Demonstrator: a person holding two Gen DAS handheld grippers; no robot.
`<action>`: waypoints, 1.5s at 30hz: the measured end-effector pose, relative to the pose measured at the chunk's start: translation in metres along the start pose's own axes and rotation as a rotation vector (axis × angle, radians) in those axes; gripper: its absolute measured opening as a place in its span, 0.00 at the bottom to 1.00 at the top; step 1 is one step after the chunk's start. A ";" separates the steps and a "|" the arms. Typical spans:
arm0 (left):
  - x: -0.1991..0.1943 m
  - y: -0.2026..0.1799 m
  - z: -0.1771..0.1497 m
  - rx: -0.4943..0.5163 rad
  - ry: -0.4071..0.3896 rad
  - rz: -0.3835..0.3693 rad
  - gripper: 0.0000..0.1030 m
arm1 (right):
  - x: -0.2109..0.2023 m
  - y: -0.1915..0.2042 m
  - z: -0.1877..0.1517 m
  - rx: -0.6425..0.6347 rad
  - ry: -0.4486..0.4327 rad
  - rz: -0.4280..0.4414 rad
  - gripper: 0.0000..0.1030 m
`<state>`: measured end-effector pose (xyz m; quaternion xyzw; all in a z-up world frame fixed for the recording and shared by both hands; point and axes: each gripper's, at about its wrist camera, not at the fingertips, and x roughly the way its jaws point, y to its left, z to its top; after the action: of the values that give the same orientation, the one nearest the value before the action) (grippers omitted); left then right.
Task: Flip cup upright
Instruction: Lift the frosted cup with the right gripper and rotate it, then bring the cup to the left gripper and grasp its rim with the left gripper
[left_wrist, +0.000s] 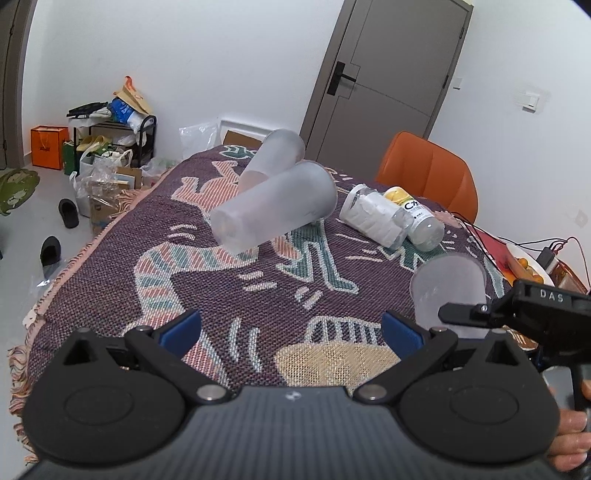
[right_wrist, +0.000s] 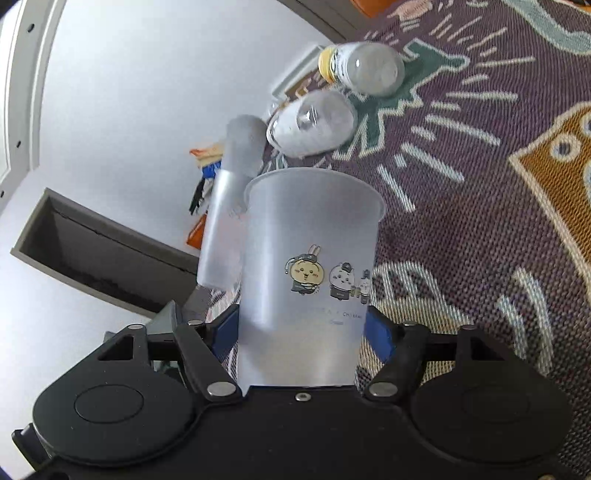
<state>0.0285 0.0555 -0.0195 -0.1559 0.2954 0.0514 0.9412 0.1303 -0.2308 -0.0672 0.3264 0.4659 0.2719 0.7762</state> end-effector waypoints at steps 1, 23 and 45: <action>0.000 0.000 0.000 0.001 0.001 0.001 1.00 | 0.000 0.000 0.000 -0.006 0.004 -0.002 0.74; 0.045 -0.049 0.029 0.123 0.068 -0.079 1.00 | -0.046 -0.037 0.026 -0.179 -0.167 -0.051 0.85; 0.137 -0.086 0.059 0.131 0.361 -0.127 0.98 | -0.051 -0.067 0.036 -0.297 -0.184 -0.047 0.95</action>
<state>0.1891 -0.0067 -0.0297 -0.1192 0.4516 -0.0560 0.8825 0.1489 -0.3198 -0.0776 0.2206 0.3551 0.2888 0.8613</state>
